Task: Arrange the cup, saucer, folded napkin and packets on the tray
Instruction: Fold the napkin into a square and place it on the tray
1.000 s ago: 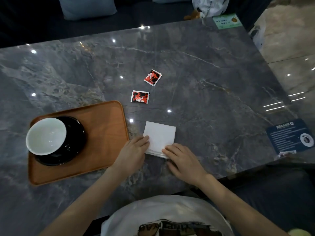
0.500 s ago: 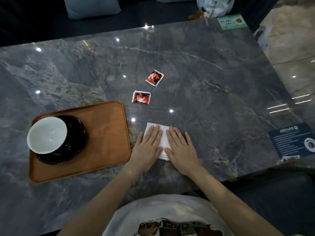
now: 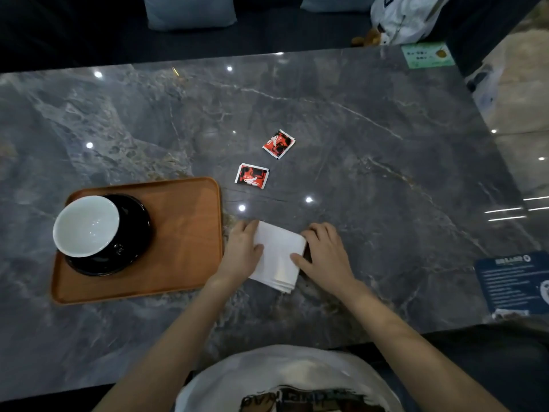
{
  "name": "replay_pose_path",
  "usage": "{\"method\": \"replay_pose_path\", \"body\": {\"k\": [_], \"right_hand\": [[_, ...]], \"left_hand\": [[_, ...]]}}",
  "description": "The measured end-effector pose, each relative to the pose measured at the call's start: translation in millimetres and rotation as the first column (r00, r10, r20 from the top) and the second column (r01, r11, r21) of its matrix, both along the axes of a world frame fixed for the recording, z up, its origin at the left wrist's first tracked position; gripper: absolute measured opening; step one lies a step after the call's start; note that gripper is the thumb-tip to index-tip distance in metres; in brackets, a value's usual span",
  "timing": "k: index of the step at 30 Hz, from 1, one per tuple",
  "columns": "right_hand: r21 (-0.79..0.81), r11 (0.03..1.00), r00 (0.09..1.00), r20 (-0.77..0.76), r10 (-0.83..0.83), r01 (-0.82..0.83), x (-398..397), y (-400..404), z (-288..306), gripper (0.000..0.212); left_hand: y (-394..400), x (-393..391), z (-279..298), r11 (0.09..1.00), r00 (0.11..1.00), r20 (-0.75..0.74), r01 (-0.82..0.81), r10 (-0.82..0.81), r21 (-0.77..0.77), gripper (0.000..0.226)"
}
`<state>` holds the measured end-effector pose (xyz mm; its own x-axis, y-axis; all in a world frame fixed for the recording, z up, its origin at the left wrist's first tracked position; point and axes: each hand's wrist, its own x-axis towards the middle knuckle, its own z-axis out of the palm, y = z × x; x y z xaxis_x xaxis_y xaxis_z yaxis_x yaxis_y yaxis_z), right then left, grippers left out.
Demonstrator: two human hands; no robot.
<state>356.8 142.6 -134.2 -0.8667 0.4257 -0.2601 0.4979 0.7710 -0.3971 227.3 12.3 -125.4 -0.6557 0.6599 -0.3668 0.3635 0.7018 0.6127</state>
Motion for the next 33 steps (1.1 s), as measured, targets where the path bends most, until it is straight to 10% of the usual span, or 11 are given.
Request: {"method": "replay_pose_path", "body": {"k": [16, 29, 33], "right_hand": [[-0.559, 0.812, 0.944, -0.150, -0.295, 0.165, -15.1, -5.8, 44.1, 0.020], [-0.940, 0.212, 0.783, 0.082, -0.617, 0.265, -116.5, -49.9, 74.2, 0.016], [-0.888, 0.356, 0.837, 0.055, -0.544, 0.290, -147.0, -56.3, 73.5, 0.023]], "left_hand": [[-32.9, -7.8, 14.0, 0.951, 0.917, 0.379, -0.218, 0.123, 0.218, 0.050], [-89.8, -87.4, 63.2, 0.711, 0.681, 0.668, -0.626, 0.299, 0.320, 0.050], [-100.1, -96.4, 58.6, 0.626, 0.578, 0.719, -0.736, 0.386, 0.256, 0.040]]}}
